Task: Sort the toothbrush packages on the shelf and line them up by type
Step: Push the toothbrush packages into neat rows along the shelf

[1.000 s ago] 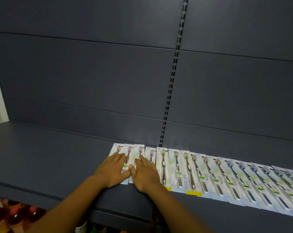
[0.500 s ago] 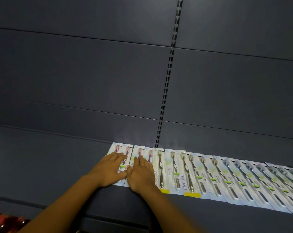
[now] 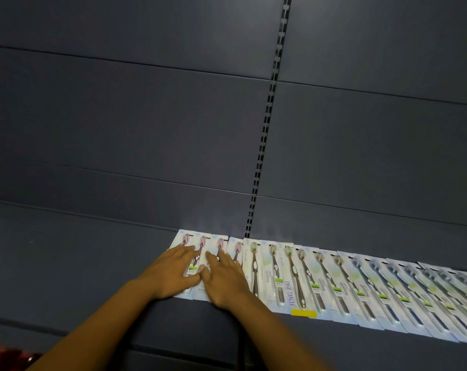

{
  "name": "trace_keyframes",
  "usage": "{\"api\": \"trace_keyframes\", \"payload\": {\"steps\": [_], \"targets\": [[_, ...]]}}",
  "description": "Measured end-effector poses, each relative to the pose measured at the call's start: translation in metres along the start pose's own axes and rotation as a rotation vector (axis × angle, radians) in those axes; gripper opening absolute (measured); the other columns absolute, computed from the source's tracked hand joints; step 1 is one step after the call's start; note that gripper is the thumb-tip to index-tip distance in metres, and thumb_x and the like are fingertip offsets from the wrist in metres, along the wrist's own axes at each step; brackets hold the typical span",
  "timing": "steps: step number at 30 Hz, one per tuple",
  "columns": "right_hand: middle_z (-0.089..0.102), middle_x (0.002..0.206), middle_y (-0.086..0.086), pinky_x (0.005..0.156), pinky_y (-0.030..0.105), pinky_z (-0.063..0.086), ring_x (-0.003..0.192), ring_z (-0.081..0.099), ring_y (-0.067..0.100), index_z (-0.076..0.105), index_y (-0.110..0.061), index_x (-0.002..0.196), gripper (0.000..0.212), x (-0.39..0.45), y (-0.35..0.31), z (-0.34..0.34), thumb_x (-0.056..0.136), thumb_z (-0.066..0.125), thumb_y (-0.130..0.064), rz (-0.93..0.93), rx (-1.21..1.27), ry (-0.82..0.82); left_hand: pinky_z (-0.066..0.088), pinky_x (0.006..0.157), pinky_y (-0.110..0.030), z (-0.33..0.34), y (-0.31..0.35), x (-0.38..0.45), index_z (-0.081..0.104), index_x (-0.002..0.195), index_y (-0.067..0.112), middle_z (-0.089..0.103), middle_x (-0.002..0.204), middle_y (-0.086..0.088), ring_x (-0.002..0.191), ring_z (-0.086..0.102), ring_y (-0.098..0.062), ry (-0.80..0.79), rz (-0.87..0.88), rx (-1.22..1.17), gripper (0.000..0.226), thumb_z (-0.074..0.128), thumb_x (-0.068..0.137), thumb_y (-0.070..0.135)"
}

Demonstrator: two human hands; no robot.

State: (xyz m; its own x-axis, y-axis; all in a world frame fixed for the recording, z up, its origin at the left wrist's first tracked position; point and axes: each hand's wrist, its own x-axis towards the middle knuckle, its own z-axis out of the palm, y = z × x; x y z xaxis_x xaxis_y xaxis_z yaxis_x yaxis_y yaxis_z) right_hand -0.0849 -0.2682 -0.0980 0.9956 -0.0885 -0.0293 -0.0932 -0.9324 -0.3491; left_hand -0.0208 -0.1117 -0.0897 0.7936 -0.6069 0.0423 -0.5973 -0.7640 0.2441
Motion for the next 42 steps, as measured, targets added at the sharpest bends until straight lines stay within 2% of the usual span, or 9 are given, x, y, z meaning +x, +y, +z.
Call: {"api": "trace_keyframes", "payload": {"steps": [6, 10, 14, 22, 33, 42], "targets": [[-0.006, 0.164, 0.000, 0.123, 0.040, -0.002, 0.151, -0.006, 0.018, 0.002, -0.028, 0.156, 0.071, -0.006, 0.010, 0.001, 0.096, 0.011, -0.065, -0.064, -0.037, -0.016, 0.007, 0.121, -0.033, -0.002, 0.003, -0.005, 0.008, 0.155, 0.029, 0.006, 0.164, 0.004, 0.151, 0.002, -0.016, -0.023, -0.006, 0.025, 0.076, 0.041, 0.094, 0.060], [-0.006, 0.164, -0.002, 0.123, 0.040, -0.002, 0.151, -0.007, 0.015, 0.002, -0.028, 0.156, 0.076, -0.007, 0.011, -0.001, 0.093, 0.010, -0.070, -0.120, -0.016, -0.030, 0.005, 0.121, -0.034, -0.003, -0.004, -0.010, 0.007, 0.155, 0.030, 0.003, 0.164, 0.005, 0.151, 0.000, -0.016, -0.056, -0.012, 0.019, 0.091, 0.030, 0.080, 0.075], [-0.003, 0.164, -0.004, 0.123, 0.038, 0.000, 0.151, -0.005, 0.015, 0.003, -0.025, 0.156, 0.076, -0.005, 0.016, -0.008, 0.094, 0.013, -0.068, -0.137, -0.004, -0.043, 0.006, 0.121, -0.035, -0.002, -0.008, -0.008, 0.008, 0.155, 0.031, 0.005, 0.164, 0.005, 0.151, 0.000, -0.016, -0.045, -0.035, 0.000, 0.079, 0.039, 0.091, 0.065], [-0.001, 0.164, 0.000, 0.122, 0.037, 0.002, 0.151, -0.003, 0.017, 0.003, -0.021, 0.157, 0.079, -0.005, 0.018, -0.011, 0.095, 0.015, -0.068, -0.112, -0.017, -0.061, 0.014, 0.120, -0.039, 0.003, -0.002, -0.003, 0.013, 0.154, 0.024, 0.013, 0.163, 0.002, 0.150, 0.008, -0.019, 0.004, -0.043, 0.022, 0.083, 0.037, 0.089, 0.069], [-0.003, 0.164, 0.002, 0.121, 0.036, 0.002, 0.151, -0.003, 0.020, 0.002, -0.017, 0.157, 0.076, 0.001, 0.020, -0.016, 0.098, 0.017, -0.064, -0.079, -0.062, -0.090, 0.009, 0.121, -0.036, 0.003, -0.001, 0.005, 0.010, 0.155, 0.026, 0.007, 0.164, 0.004, 0.151, 0.003, -0.016, -0.027, -0.038, 0.026, 0.079, 0.032, 0.091, 0.067], [0.004, 0.164, 0.001, 0.122, 0.042, 0.008, 0.151, 0.003, 0.022, 0.009, -0.020, 0.156, 0.077, 0.005, 0.017, -0.016, 0.096, 0.021, -0.066, -0.055, -0.005, -0.067, 0.024, 0.117, -0.035, -0.003, 0.001, 0.005, 0.024, 0.151, 0.029, 0.022, 0.160, 0.004, 0.147, 0.021, -0.017, 0.006, -0.035, 0.000, 0.073, 0.043, 0.090, 0.064]]}}
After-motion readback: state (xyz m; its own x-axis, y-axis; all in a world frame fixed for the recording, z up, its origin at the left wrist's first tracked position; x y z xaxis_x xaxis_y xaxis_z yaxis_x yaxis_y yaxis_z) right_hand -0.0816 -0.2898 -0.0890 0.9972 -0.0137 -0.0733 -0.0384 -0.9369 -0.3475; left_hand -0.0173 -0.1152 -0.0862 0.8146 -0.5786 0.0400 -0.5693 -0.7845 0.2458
